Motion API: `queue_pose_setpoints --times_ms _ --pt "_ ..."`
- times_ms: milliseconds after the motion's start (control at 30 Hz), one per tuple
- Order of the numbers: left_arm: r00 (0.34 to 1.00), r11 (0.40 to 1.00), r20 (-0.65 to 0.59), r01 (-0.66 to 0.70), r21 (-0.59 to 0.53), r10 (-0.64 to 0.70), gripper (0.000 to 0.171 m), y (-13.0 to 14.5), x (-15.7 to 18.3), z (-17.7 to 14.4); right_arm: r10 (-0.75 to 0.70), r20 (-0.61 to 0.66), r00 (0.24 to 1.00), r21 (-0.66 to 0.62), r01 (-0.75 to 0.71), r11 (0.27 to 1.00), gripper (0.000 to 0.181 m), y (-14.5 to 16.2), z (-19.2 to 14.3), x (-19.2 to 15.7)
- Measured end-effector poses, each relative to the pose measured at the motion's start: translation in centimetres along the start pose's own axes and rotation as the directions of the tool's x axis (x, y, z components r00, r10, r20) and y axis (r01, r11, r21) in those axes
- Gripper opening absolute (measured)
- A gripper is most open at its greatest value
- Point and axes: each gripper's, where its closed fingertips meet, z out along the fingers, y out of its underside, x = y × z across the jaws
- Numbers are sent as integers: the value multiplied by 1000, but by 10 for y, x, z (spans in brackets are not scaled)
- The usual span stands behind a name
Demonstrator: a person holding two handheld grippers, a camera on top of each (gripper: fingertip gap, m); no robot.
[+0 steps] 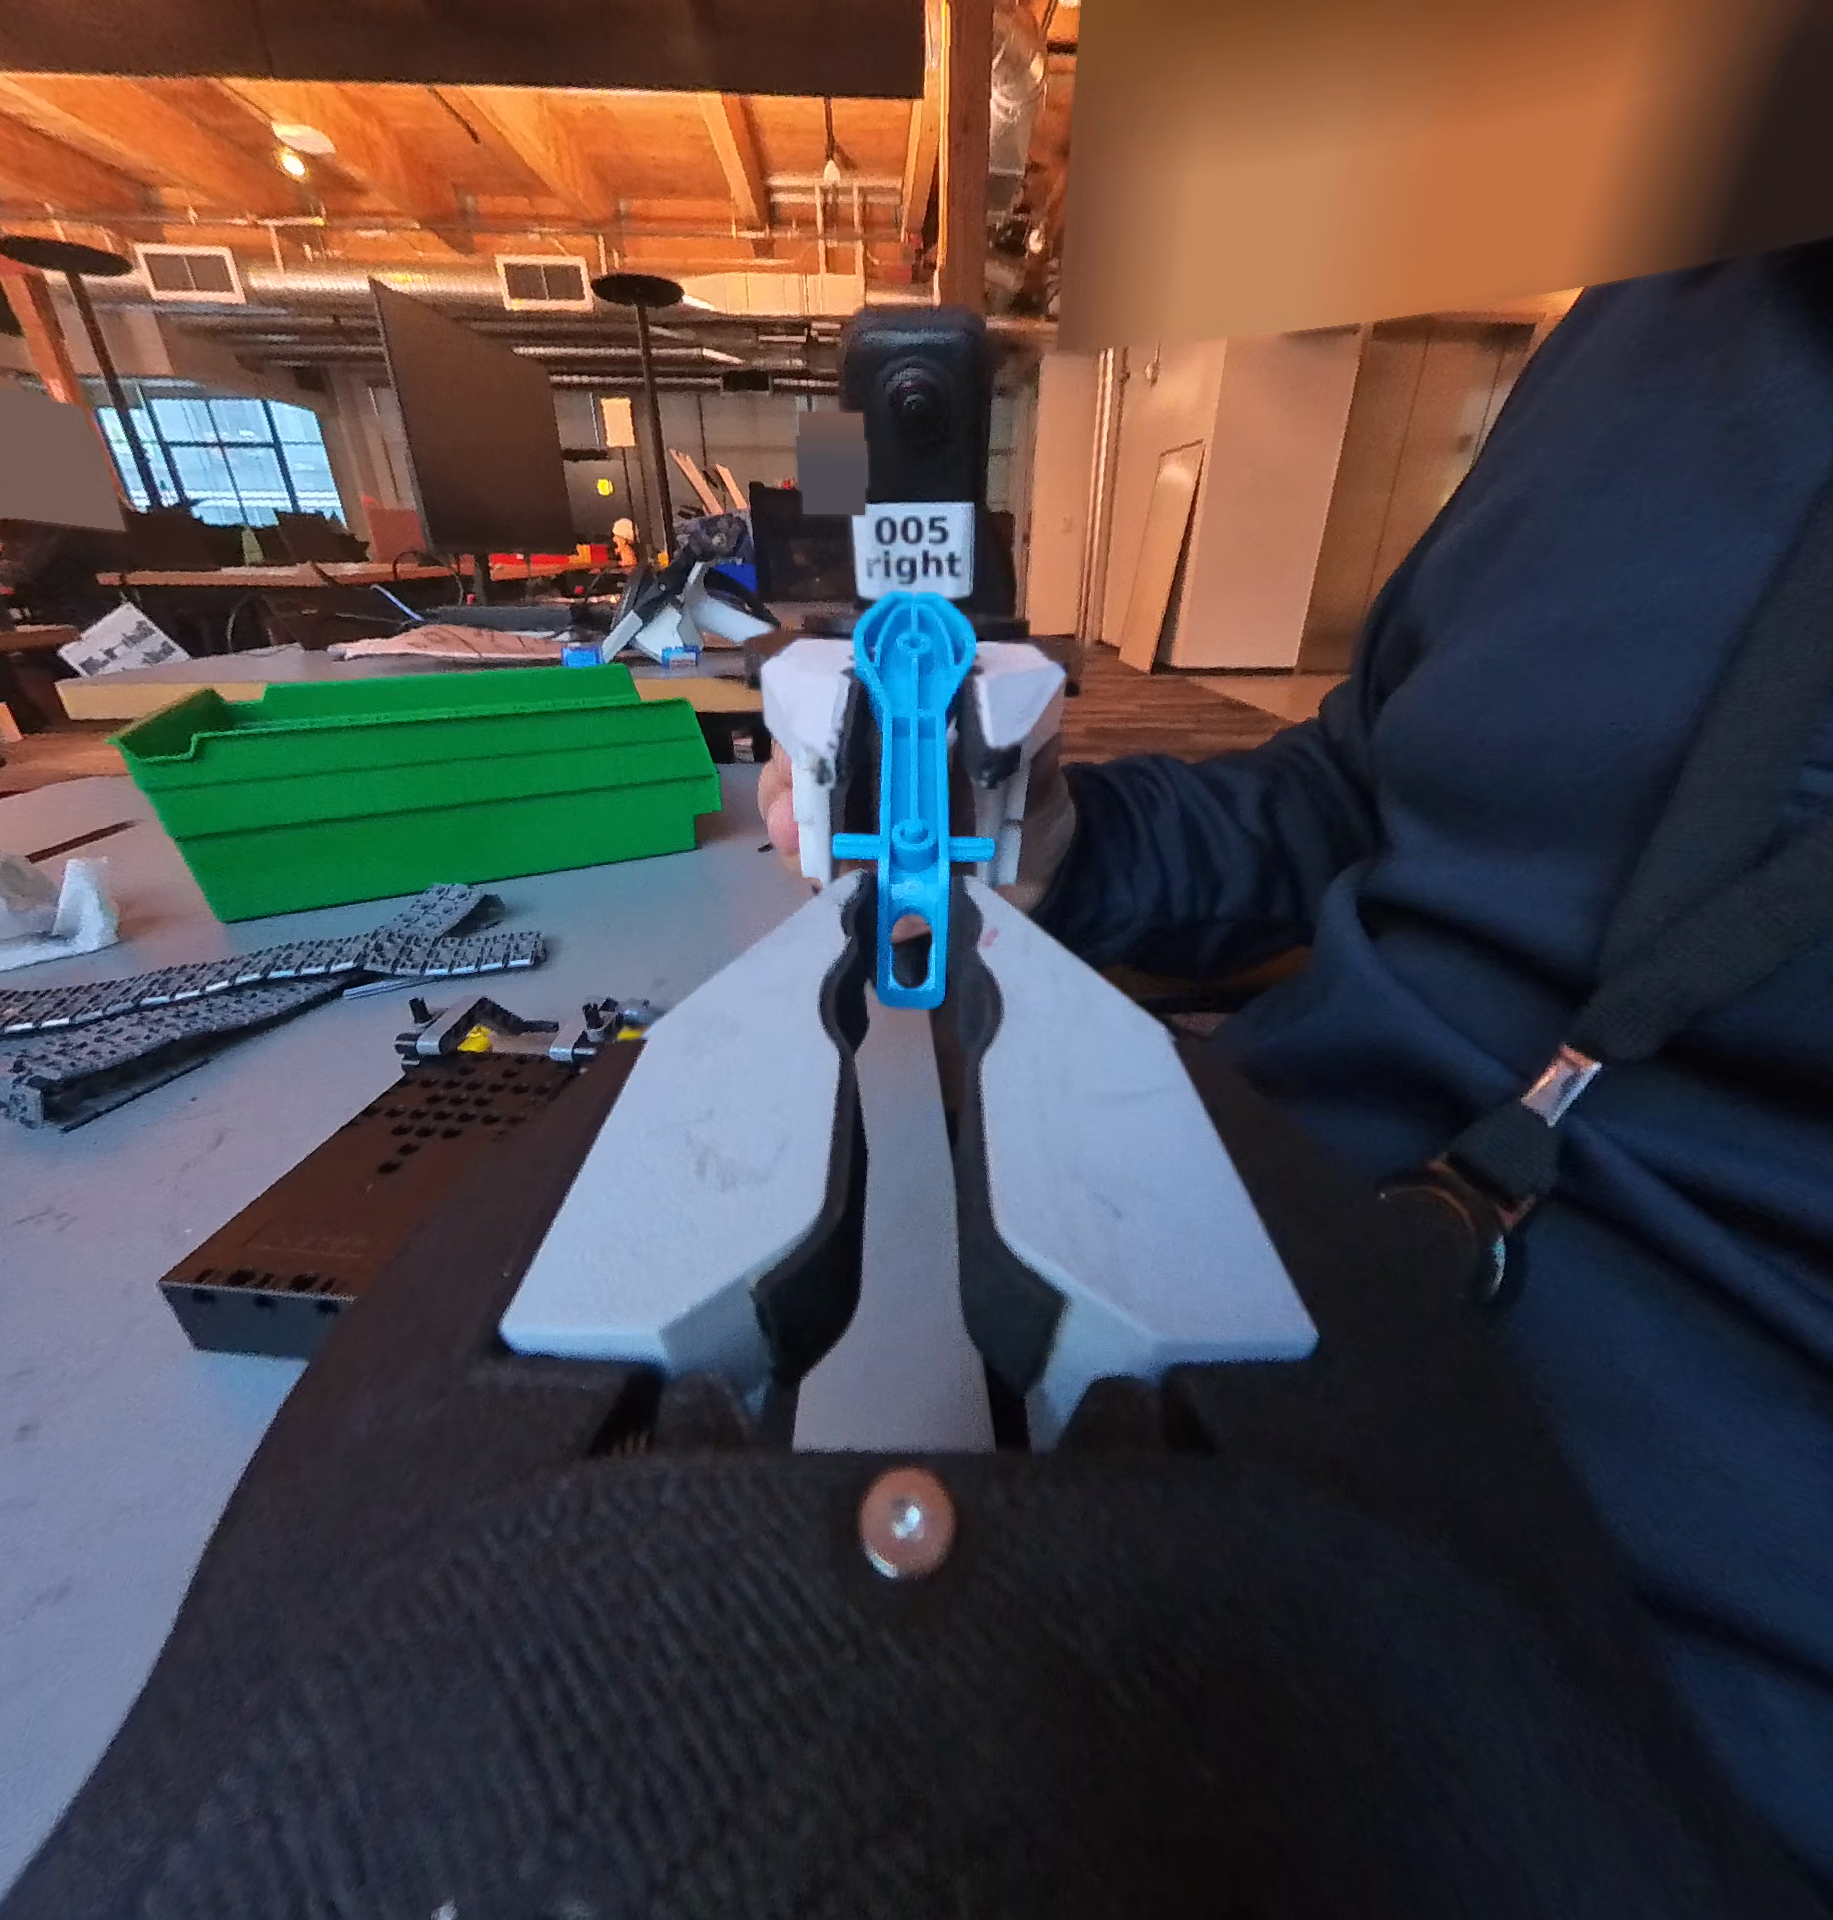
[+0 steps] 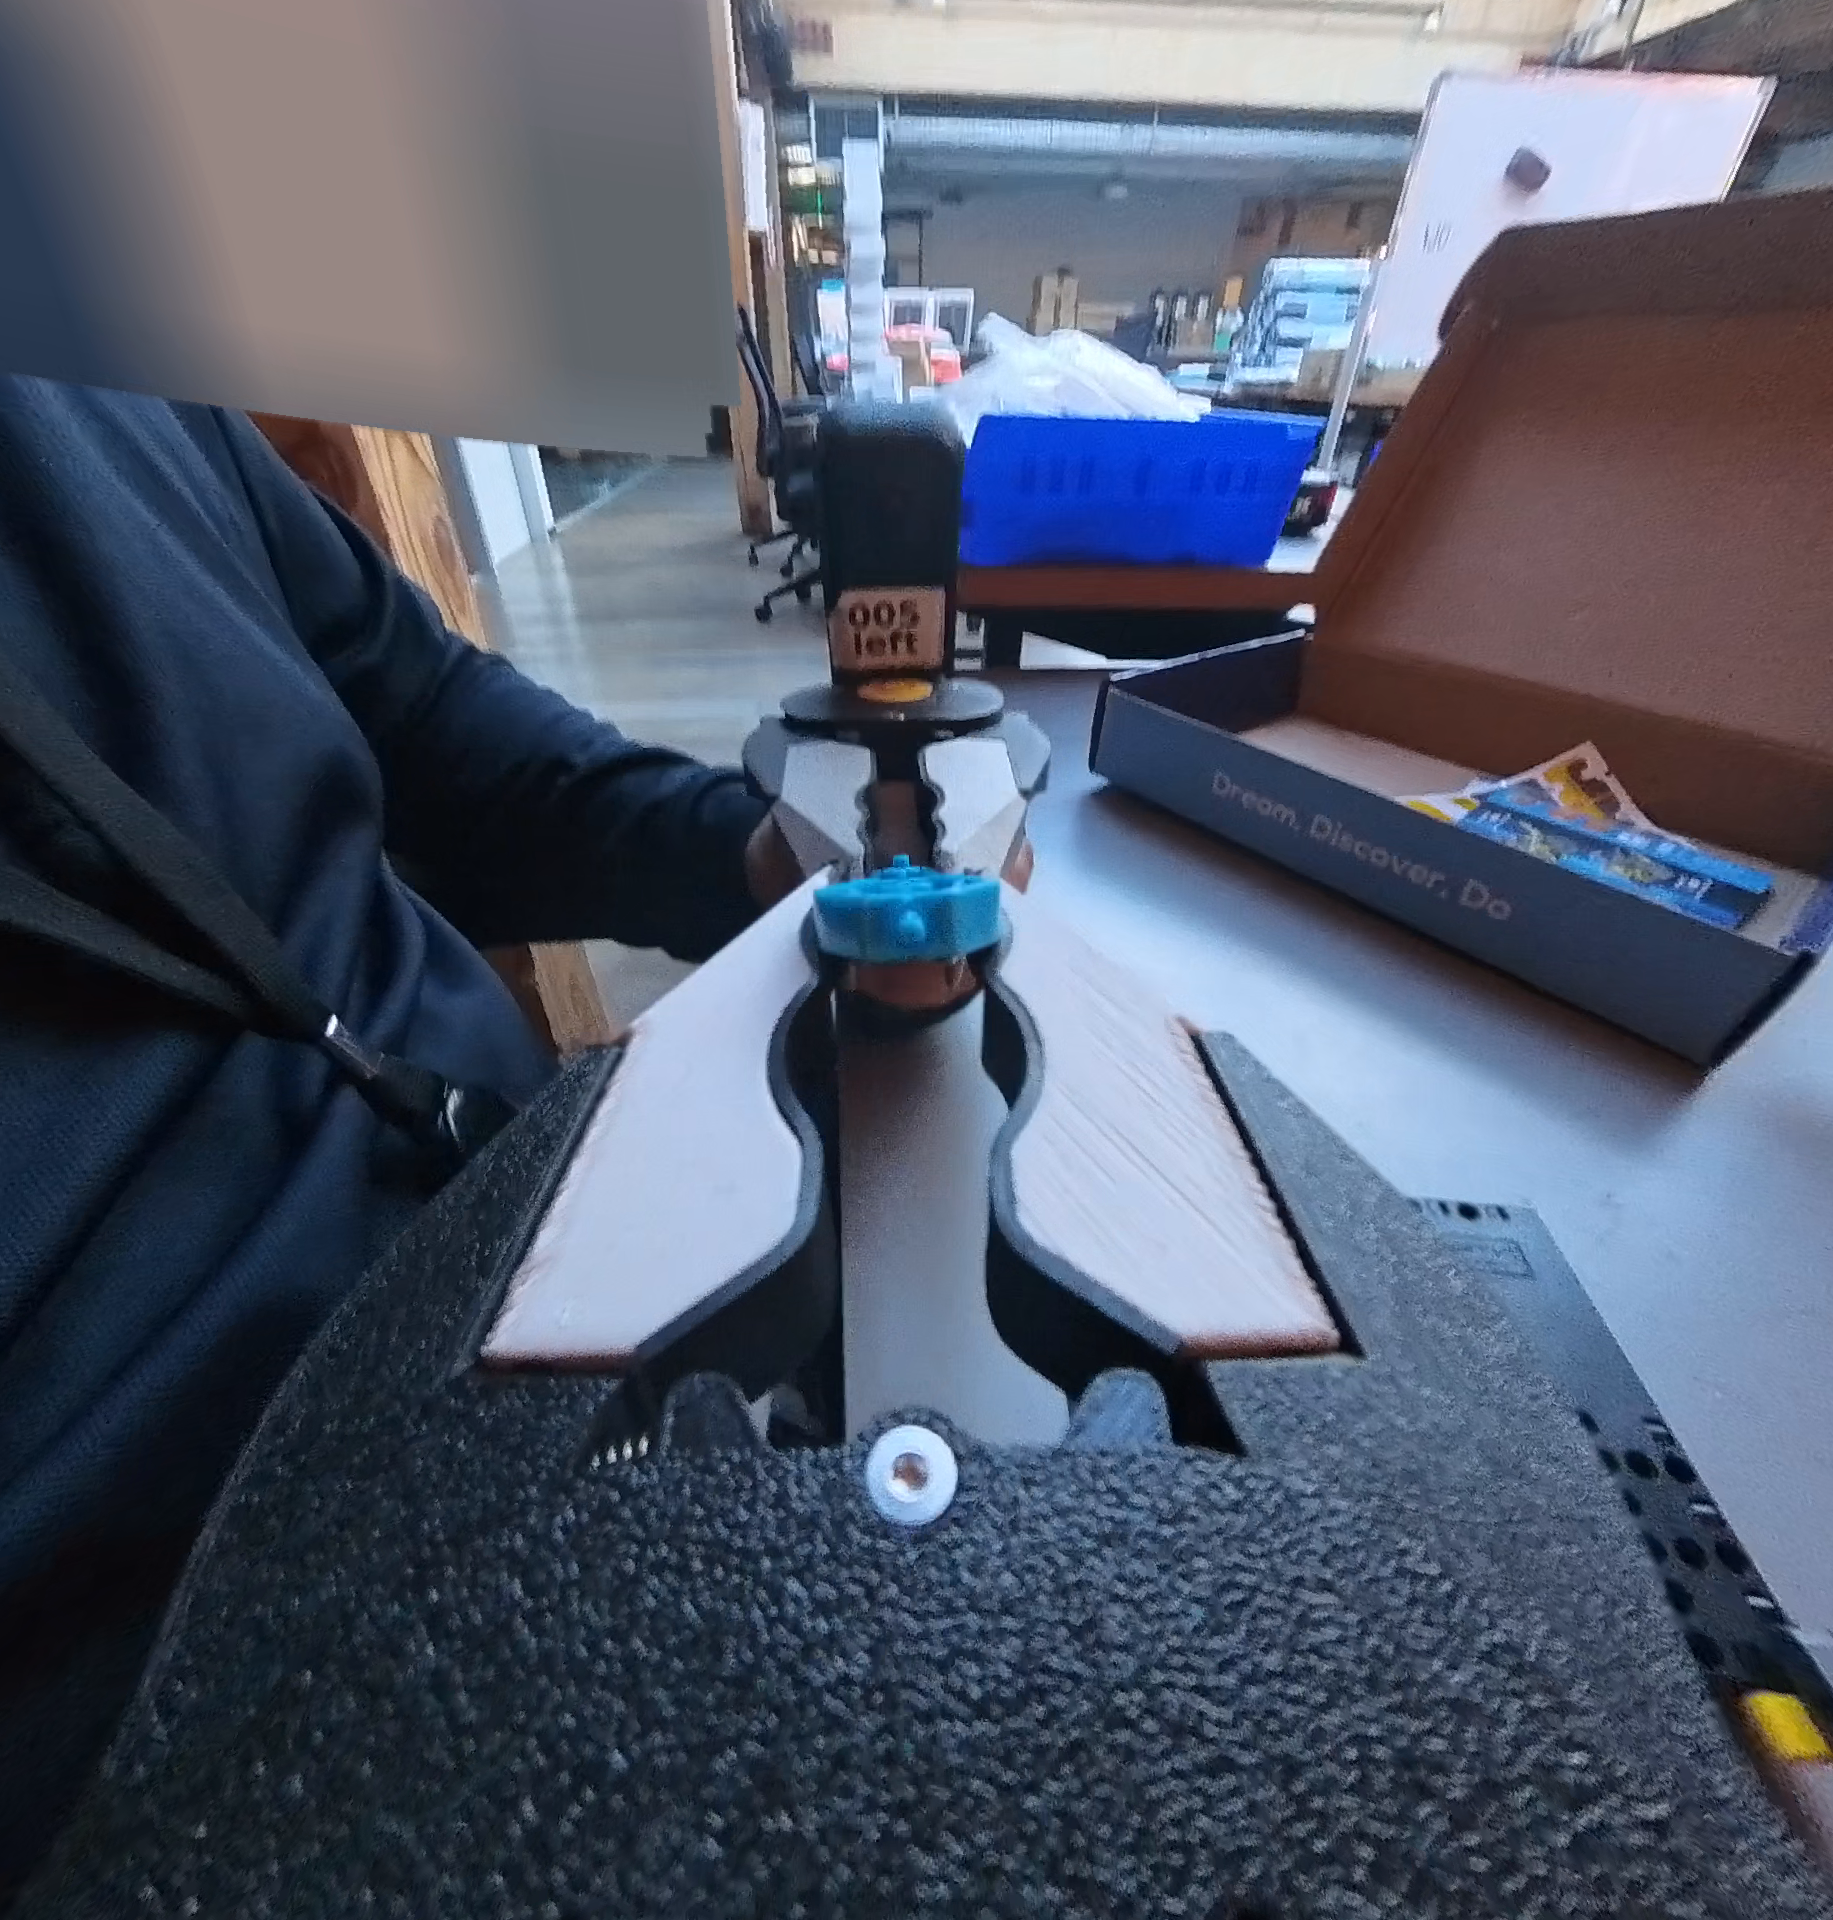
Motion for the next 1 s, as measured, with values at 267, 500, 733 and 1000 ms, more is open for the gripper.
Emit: queue_pose_setpoints --times_ms 267,500,733,1000 --pt "998 981 -9 -61 -185 60 11 22 -2 -3 -93 -50 994 -172 83 982 16 18 5 2" --pt "998 979 -18 -57 -196 55 11 25 -2 -4 -75 -39 996 -194 66 979 31 17 1 1" --pt "997 970 -32 -71 -234 65 11 31 -1 -3 -117 -18 993 -332 105 937 33 25 4 1" --pt "997 963 -28 -79 -256 74 11 33 -3 -7 -181 -6 983 -440 160 884 26 32 1 5"
